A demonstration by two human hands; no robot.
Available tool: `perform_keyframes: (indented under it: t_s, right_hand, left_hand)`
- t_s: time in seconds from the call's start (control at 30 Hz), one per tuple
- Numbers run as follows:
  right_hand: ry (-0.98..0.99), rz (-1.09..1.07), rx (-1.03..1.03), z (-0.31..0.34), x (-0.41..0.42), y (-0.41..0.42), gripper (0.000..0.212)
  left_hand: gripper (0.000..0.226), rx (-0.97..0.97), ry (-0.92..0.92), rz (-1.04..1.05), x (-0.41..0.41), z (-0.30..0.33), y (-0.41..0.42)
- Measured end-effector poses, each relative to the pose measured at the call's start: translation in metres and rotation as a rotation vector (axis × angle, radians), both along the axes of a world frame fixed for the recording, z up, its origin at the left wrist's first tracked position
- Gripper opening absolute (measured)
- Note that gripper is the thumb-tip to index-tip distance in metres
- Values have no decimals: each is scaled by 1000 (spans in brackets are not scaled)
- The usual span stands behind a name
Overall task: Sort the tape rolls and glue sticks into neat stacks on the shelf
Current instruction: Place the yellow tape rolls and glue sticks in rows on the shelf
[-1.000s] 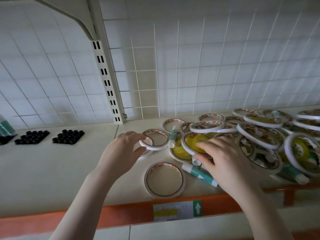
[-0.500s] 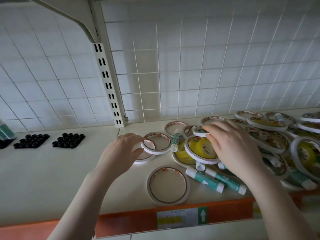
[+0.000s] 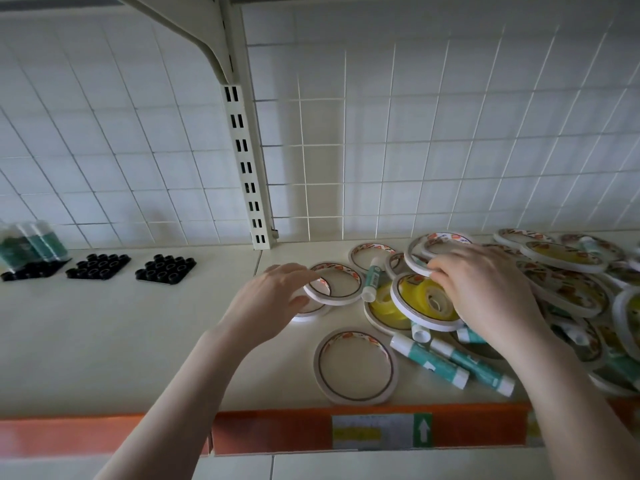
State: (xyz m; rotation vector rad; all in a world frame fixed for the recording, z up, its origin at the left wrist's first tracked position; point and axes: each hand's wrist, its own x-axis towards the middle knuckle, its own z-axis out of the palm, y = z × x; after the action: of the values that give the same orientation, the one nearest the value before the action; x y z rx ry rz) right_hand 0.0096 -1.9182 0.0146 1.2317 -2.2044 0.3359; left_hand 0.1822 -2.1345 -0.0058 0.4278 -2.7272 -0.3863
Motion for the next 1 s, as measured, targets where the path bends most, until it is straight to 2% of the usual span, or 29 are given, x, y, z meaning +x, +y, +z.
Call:
perform_keyframes:
  t_s: [0.2, 0.4, 0.67, 1.0]
  right_hand:
    - [71, 42, -108, -4, 4, 3, 13]
    - [56, 14, -120, -7, 5, 14, 16]
    - [76, -56, -114, -1, 5, 31, 11]
    - [113, -46, -159, -7, 6, 34, 23]
  left_hand:
    - [28, -59, -29, -77, -19, 7, 9]
    - [22, 35, -54, -51, -57, 7, 24]
    - [29, 105, -142, 44, -111, 5, 27]
    - [40, 141, -264, 37, -125, 20, 33]
